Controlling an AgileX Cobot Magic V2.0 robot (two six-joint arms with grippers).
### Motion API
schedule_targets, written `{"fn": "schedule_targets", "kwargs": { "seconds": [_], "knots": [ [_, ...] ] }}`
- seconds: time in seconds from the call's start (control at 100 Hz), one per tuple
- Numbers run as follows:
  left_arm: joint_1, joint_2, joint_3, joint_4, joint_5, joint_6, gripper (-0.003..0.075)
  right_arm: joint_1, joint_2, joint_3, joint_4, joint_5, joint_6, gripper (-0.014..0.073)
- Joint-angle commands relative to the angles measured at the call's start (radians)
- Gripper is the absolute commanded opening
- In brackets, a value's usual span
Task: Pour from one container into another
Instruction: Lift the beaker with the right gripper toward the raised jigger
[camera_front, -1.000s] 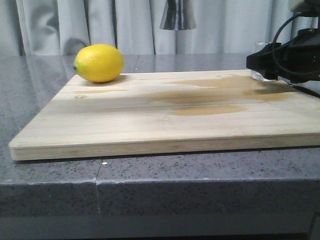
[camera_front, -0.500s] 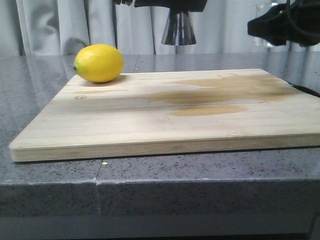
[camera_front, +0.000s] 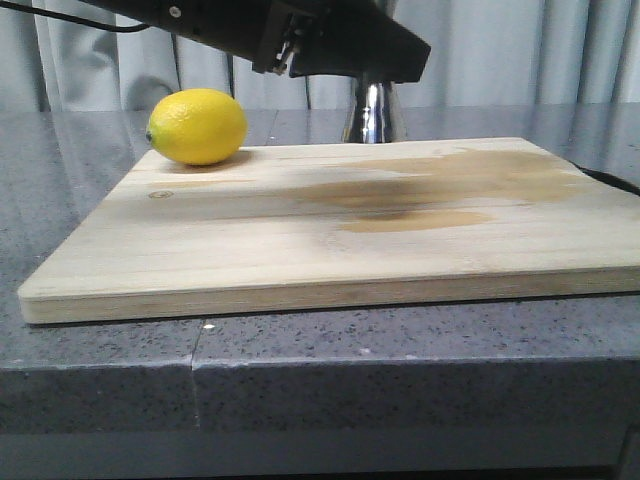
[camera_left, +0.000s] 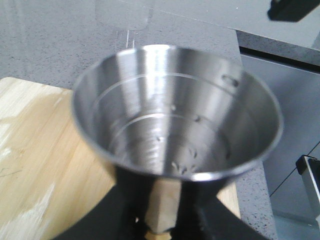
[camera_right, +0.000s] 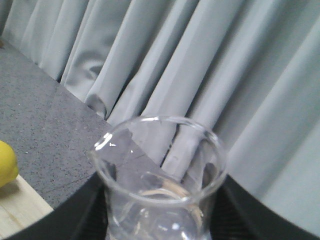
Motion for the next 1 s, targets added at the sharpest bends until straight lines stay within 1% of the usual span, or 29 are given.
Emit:
{"fn": "schedule_targets", "kwargs": {
  "seconds": [0.0,0.13,0.34,0.54,0.7,0.9,0.99],
  "knots": [
    [-0.006,-0.043,-0.033,-0.078,0.068,0.014,-0.0019,0.011,-0.035,-0.055,-0.035,-0.053,-0.006,0.0216],
    [-0.006,-0.043,-0.033,-0.071,0.115,0.021,-0.0020,0.027,-0.035,-0.080,-0.096,-0.052,-0.006,0.0216],
    [-0.006,-0.043,-0.033,-0.036,0.142,0.021,-0.0019,0.037,-0.035,-0.105,-0.167,-0.056,-0.006,0.0216],
    [-0.006,-0.043,-0.033,-0.030,0.163,0.021,-0.0020,0.049,-0.035,-0.123,-0.301,-0.072,-0.006,0.0216],
    [-0.006,-0.043,-0.033,-0.028,0.165,0.021,-0.0019,0.049,-0.035,-0.123,-0.313,-0.087,-0.006,0.0216],
    [-0.006,-0.043,-0.033,-0.027,0.165,0.021,-0.0020,0.049,-0.035,-0.123,-0.413,-0.110,-0.006,0.0216],
    [-0.006,-0.043,-0.033,-0.027,0.165,0.021,-0.0019,0.049,-0.035,-0.123,-0.436,-0.114,-0.007,0.0216]
  ]
}}
